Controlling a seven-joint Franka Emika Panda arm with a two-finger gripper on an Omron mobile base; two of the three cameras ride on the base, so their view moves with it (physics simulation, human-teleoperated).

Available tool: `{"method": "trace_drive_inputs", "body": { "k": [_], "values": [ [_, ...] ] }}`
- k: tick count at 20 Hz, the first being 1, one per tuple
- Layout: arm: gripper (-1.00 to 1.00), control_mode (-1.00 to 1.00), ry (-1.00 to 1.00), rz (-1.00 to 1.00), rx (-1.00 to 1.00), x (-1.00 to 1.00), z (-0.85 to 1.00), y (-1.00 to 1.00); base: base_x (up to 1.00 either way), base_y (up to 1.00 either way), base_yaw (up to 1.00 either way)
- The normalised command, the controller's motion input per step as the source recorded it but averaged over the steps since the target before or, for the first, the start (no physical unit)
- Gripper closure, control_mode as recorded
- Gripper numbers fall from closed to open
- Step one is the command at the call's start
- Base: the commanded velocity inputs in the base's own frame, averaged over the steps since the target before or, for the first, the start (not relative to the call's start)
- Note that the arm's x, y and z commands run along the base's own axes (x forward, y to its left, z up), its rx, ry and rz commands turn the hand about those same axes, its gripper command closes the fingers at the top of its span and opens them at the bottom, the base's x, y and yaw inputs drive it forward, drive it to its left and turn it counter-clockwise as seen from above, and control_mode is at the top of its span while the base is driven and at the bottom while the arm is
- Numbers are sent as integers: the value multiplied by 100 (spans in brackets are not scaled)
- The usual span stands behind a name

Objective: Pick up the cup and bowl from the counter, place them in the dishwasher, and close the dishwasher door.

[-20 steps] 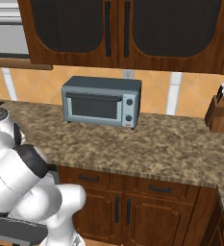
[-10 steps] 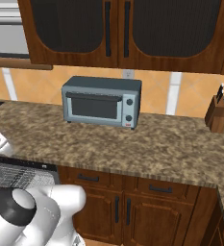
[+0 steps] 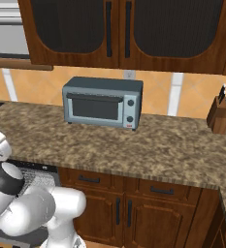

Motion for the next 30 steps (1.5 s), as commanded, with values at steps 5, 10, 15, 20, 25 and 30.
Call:
{"method": "trace_drive_inputs", "body": {
  "k": [5, 10, 15, 20, 25, 30],
  "values": [
    [100, -100, 3, 7, -7, -2, -92, 0, 0, 0, 0],
    [100, -100, 1, 8, -8, 0, -95, 3, 0, 0, 0],
    [100, -100, 4, 7, -10, 0, -98, 9, 0, 0, 0],
    [100, -100, 1, 8, -5, 0, -80, 1, 0, 0, 0],
    [100, -100, 0, 9, 0, 1, -41, 4, 0, 0, 0],
    [100, -100, -3, 7, 0, 24, -14, 4, 0, 0, 0]
  ]
}}
